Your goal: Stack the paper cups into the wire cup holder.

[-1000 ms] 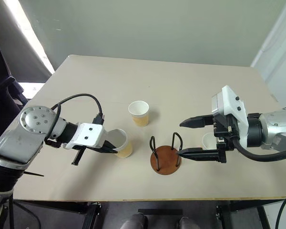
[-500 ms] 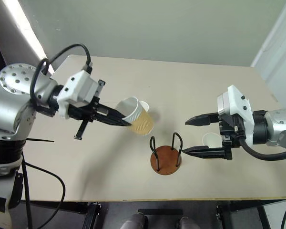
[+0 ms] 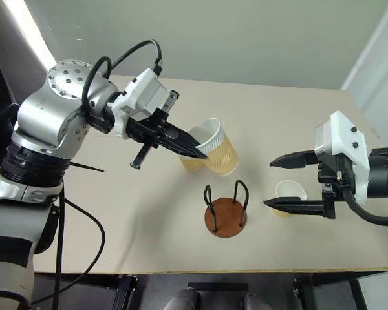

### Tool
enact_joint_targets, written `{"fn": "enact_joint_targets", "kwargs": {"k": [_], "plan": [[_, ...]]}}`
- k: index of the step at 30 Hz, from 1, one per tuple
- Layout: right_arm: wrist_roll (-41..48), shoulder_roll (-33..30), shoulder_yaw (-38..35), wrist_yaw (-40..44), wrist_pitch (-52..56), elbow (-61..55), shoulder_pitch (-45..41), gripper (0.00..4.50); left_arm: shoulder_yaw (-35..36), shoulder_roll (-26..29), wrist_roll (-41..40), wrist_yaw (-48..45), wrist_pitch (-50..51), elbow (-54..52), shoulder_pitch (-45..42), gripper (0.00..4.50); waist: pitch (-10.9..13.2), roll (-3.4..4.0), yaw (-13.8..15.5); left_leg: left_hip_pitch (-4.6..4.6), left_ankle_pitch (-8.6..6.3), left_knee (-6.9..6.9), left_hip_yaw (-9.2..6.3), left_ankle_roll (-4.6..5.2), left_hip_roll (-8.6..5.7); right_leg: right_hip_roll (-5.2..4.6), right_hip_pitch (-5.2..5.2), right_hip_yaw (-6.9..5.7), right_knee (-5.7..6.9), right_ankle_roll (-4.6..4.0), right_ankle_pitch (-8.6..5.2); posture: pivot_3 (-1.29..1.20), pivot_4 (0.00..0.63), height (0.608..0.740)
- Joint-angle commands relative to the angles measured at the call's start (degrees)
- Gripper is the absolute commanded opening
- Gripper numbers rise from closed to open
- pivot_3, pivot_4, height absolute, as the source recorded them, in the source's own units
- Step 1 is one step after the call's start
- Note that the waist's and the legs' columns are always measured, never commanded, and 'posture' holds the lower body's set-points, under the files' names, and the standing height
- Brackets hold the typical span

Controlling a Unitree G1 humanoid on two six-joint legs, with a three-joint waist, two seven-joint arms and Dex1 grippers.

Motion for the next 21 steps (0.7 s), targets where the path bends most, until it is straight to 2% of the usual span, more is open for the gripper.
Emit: {"fn": "enact_joint_targets", "kwargs": {"k": [1,9,21], "plan": [[2.9,-2.1,-5.1,-2.4,1.0,-0.8,-1.4,3.91,-2.3,-0.1,-2.4,-2.3,-2.9,0.2,-2.5,0.02,0.0,0.0,0.0,0.0,-0.01,0.01,0.0,0.02,0.0,-0.01,0.02,0.01,0.0,0.01,-0.01,0.0,0.15,0.74],[4.7,-5.6,-9.8,-5.6,2.6,0.8,-2.5,3.91,-8.3,-0.8,-4.6,-2.3,-6.5,1.4,-4.3,0.02,0.0,0.0,0.1,-0.04,-0.05,0.04,0.0,0.08,-0.07,-0.07,0.01,0.03,0.0,0.15,-0.06,0.0,0.15,0.74],[5.1,-6.1,-10.8,-6.5,2.4,0.7,-1.4,3.91,-14.2,1.7,-4.8,-2.3,-10.0,-0.9,-3.3,0.02,0.0,0.01,0.1,-0.1,-0.1,0.08,0.0,0.18,-0.16,-0.14,-0.01,0.03,0.0,0.29,-0.15,0.0,0.15,0.74]]}}
